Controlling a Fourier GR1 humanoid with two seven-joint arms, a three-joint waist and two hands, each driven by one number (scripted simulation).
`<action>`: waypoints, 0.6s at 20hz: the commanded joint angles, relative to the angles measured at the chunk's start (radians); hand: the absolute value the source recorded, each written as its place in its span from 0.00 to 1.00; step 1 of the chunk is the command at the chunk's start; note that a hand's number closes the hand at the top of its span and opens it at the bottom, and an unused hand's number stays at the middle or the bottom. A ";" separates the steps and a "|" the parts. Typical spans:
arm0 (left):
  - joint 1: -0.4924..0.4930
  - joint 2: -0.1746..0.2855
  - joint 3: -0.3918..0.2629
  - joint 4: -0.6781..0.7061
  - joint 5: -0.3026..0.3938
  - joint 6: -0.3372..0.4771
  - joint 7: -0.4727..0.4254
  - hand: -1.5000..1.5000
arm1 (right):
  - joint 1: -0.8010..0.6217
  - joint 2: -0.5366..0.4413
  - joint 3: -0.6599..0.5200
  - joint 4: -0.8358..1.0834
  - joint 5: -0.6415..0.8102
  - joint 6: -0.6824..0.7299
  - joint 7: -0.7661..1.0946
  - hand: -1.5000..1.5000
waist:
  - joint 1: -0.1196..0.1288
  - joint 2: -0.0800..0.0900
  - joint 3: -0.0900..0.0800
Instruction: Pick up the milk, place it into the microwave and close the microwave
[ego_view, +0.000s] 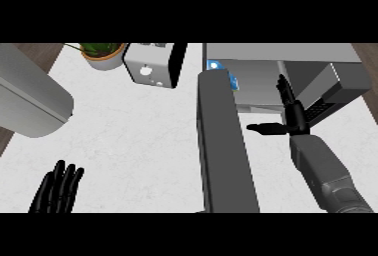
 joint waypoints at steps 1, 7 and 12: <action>0.007 -0.014 -0.043 -0.019 -0.058 0.034 0.033 0.00 | 0.108 0.027 -0.002 -0.034 -0.026 0.046 -0.027 0.00 | -0.027 0.000 0.005; -0.073 0.007 -0.071 -0.001 -0.022 -0.019 0.088 0.00 | 0.234 0.050 -0.009 -0.074 -0.064 0.126 -0.099 0.00 | -0.029 0.002 0.005; -0.117 0.032 -0.146 0.016 0.002 -0.089 0.120 0.00 | 0.314 0.009 0.010 -0.103 -0.076 0.324 -0.154 0.00 | -0.036 0.002 0.006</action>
